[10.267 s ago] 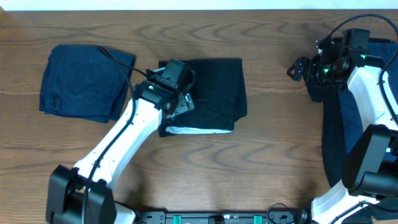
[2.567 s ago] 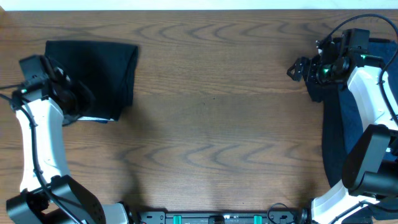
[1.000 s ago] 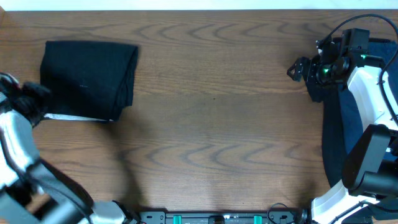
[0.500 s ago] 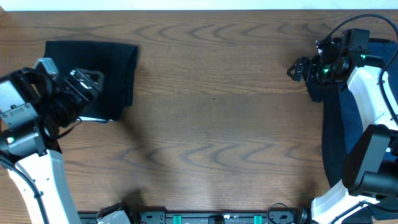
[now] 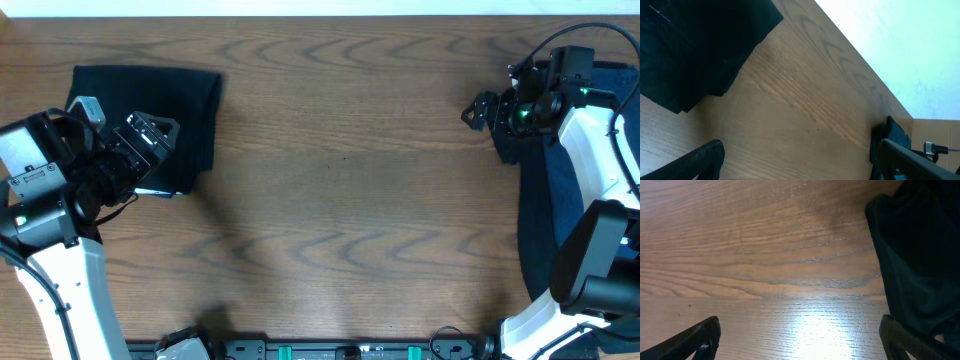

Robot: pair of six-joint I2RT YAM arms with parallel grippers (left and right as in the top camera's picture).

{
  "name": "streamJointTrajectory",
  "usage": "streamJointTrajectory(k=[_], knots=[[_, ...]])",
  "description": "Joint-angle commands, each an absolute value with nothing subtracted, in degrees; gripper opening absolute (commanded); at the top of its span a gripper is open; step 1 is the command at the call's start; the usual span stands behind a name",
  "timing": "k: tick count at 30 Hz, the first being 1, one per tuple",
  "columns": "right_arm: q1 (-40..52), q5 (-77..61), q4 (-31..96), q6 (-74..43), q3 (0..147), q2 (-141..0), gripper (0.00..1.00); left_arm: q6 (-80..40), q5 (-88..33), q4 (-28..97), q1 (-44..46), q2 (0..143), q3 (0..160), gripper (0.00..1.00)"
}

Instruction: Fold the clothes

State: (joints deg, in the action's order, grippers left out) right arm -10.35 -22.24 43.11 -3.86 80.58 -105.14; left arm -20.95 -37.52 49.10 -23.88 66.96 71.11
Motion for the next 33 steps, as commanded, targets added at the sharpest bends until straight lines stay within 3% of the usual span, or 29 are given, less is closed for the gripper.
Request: streamJointTrajectory(k=[1, 26, 33], knots=[[-10.4, -22.3, 43.2, -3.7, 81.1, -105.1, 0.99, -20.2, -37.9, 49.2, -23.7, 67.1, 71.7, 0.98], [-9.6, -22.3, 43.2, -3.7, 81.0, -104.8, 0.99, -20.2, -37.9, 49.2, -23.7, 67.1, 71.7, 0.98], [-6.9, -22.3, 43.3, -3.7, 81.0, -98.0, 0.99, -20.2, -37.9, 49.3, -23.7, 67.1, 71.7, 0.98]])
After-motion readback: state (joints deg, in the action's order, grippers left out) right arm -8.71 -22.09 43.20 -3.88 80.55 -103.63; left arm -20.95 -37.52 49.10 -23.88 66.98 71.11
